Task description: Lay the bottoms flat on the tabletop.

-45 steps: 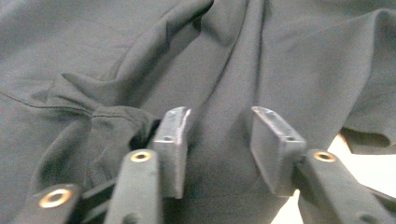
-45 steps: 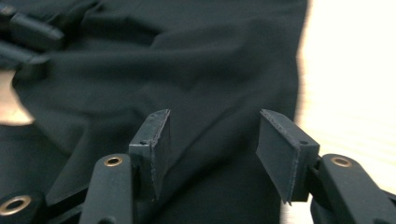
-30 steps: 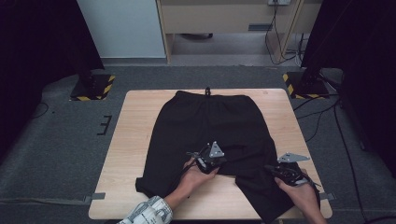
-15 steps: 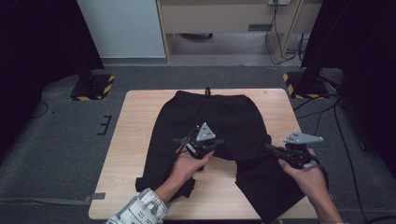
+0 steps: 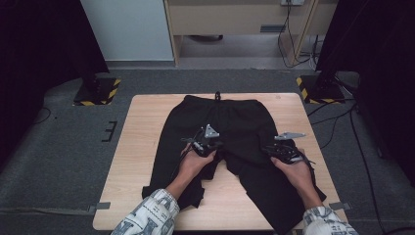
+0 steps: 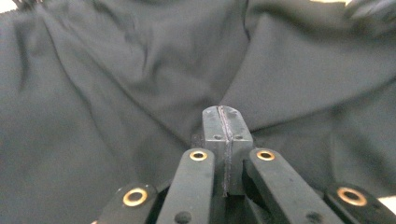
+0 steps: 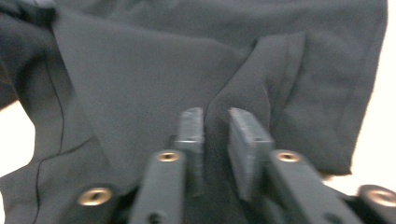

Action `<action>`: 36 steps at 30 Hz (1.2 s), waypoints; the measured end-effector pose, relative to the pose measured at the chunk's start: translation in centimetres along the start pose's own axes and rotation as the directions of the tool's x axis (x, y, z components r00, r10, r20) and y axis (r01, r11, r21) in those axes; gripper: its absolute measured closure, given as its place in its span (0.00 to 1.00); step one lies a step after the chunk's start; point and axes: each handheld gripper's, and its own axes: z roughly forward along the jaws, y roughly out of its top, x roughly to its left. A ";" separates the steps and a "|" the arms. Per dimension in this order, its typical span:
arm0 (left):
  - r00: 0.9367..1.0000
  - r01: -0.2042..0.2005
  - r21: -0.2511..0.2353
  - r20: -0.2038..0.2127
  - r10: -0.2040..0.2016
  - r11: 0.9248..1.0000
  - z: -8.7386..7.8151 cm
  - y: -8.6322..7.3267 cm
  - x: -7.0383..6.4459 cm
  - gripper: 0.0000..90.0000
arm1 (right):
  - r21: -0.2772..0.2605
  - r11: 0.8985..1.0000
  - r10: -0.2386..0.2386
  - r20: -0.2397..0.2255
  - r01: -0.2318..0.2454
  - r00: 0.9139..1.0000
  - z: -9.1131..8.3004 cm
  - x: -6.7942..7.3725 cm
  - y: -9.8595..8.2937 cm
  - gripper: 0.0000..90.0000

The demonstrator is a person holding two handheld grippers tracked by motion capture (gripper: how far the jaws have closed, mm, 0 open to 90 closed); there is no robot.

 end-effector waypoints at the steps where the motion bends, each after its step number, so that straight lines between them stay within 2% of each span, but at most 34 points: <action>1: 1.000 0.006 0.004 0.002 -0.006 1.000 0.1 -0.4 0.1 0.99 | -0.017 1.000 0.002 0.012 -0.002 1.000 -0.8 0.0 -0.2 0.67; 3: 1.000 0.017 0.010 0.003 -0.017 1.000 0.3 -1.1 0.3 0.99 | -0.041 0.999 -0.006 0.031 0.008 1.000 -2.4 -0.3 -0.8 0.60; 7: 0.999 0.032 0.008 0.008 -0.032 0.999 0.5 -1.6 0.6 0.99 | -0.057 0.998 0.011 0.085 -0.006 0.996 -5.3 -1.0 -2.9 0.59; 9: 1.000 0.022 0.014 0.009 -0.022 1.000 0.6 -1.7 0.4 0.99 | -0.053 0.999 0.011 0.087 -0.007 0.996 -6.2 -1.4 -4.3 0.59; 13: 1.000 0.019 0.008 0.012 -0.019 1.000 0.6 -1.8 0.4 0.98 | 0.001 1.000 0.013 0.098 -0.013 0.995 -6.1 -1.6 -7.1 0.58; 14: 0.999 0.029 -0.003 0.016 -0.029 1.000 0.5 -1.8 0.3 0.98 | 0.010 1.000 0.021 0.093 -0.022 0.995 -5.9 -1.7 -7.6 0.58; 17: 1.000 0.015 -0.010 0.022 -0.015 1.000 0.3 -1.7 -0.1 0.98 | 0.037 0.999 0.018 0.096 -0.021 0.995 -5.1 -1.8 -8.5 0.58; 20: 1.000 0.002 -0.023 0.031 -0.001 1.000 -0.1 -1.5 -0.6 0.97 | 0.019 1.000 0.014 0.096 -0.016 0.995 -5.2 -1.9 -8.8 0.62; 23: 0.999 -0.013 -0.037 0.043 0.015 0.999 -0.6 -1.1 -1.5 0.96 | -0.002 1.000 -0.008 0.093 0.008 0.996 -5.7 -1.8 -9.5 0.73; 26: 0.998 -0.040 -0.043 0.056 0.043 0.998 -1.0 -0.8 -2.4 0.95 | 0.014 1.000 -0.023 0.085 0.022 0.996 -6.6 -1.4 -10.2 0.82; 30: 0.994 -0.066 -0.034 0.080 0.069 0.997 -1.0 -0.8 -3.4 0.96 | 0.039 0.999 -0.011 0.061 0.009 0.998 -8.2 -0.8 -11.4 0.93; 36: 0.990 -0.092 -0.010 0.110 0.093 0.996 -0.5 -0.8 -4.7 0.96 | 0.097 0.995 -0.009 0.035 0.005 0.999 -10.6 0.5 -13.1 0.97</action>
